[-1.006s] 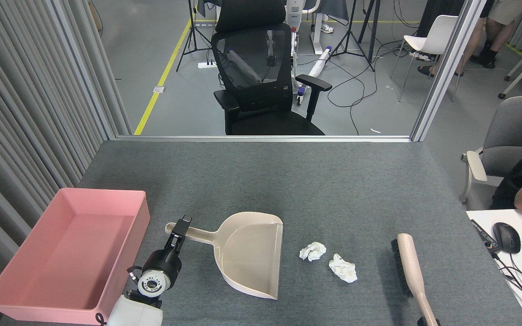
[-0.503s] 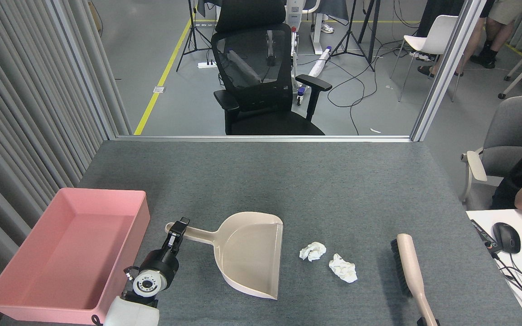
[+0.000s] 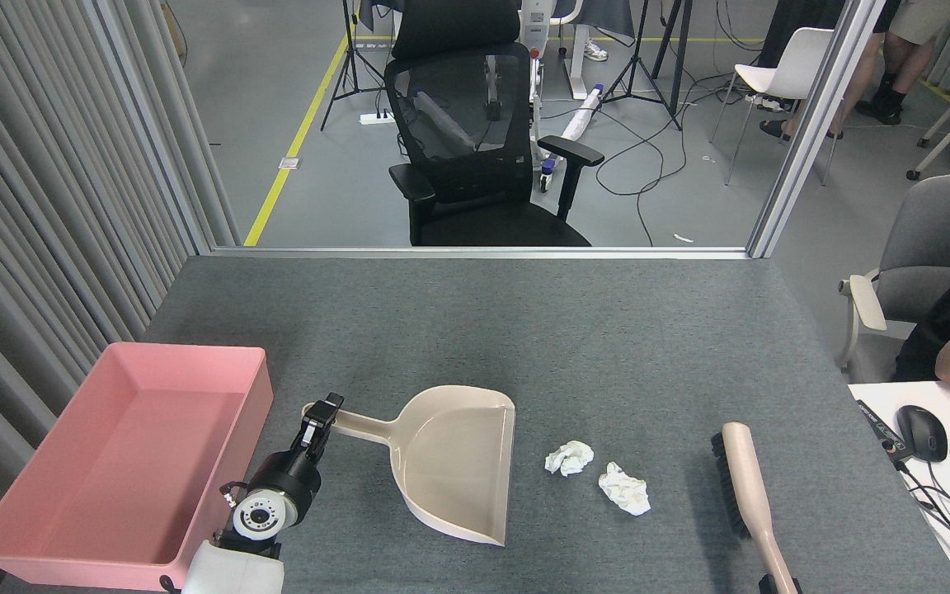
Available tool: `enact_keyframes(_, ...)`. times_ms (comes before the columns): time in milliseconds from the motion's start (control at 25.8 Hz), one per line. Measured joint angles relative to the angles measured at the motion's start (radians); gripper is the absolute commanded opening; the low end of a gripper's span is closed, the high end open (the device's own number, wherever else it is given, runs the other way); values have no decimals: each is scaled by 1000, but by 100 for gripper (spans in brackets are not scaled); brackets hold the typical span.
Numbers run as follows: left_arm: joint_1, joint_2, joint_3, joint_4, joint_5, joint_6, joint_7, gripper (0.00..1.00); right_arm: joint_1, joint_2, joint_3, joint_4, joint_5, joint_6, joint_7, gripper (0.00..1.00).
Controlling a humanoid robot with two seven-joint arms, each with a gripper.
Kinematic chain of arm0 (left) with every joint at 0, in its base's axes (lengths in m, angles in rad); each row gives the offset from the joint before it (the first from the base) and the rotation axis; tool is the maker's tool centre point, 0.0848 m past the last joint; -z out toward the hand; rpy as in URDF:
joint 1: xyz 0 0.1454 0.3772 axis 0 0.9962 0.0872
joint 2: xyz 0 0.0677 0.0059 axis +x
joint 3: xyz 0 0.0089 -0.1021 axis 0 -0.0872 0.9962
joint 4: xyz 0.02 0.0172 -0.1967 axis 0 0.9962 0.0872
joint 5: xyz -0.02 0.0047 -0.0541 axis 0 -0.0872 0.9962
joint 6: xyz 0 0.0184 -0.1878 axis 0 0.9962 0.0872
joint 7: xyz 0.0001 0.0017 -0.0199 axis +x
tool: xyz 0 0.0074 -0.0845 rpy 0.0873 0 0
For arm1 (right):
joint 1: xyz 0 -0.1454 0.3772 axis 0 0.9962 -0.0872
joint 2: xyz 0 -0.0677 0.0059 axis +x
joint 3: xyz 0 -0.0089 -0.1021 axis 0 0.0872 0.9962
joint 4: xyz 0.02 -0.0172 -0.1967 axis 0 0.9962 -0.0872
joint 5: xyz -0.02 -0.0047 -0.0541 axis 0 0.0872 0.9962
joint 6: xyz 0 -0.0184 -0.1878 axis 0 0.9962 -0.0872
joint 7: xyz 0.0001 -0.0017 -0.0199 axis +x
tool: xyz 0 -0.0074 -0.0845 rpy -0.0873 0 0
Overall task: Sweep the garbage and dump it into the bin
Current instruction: 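Rotate the dustpan with the left gripper to face the paper balls, then sweep the paper balls into the dustpan with the right gripper's brush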
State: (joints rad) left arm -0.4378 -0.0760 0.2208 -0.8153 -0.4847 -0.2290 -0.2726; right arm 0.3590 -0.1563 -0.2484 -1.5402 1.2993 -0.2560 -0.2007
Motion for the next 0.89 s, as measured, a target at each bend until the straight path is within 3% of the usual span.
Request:
enact_keyframes(348, 6, -6, 24, -3, 2, -1, -37, 18, -1, 0, 1, 0, 0, 0, 3, 10)
enact_keyframes(619, 7, -8, 49, 1, 5, -12, -37, 18, 3, 3, 2, 0, -1, -15, -3, 10)
enact_keyframes(890, 14, -16, 71, 5, 32, -119, -17, 18, 10, 14, 3, -1, -4, -58, -19, 10)
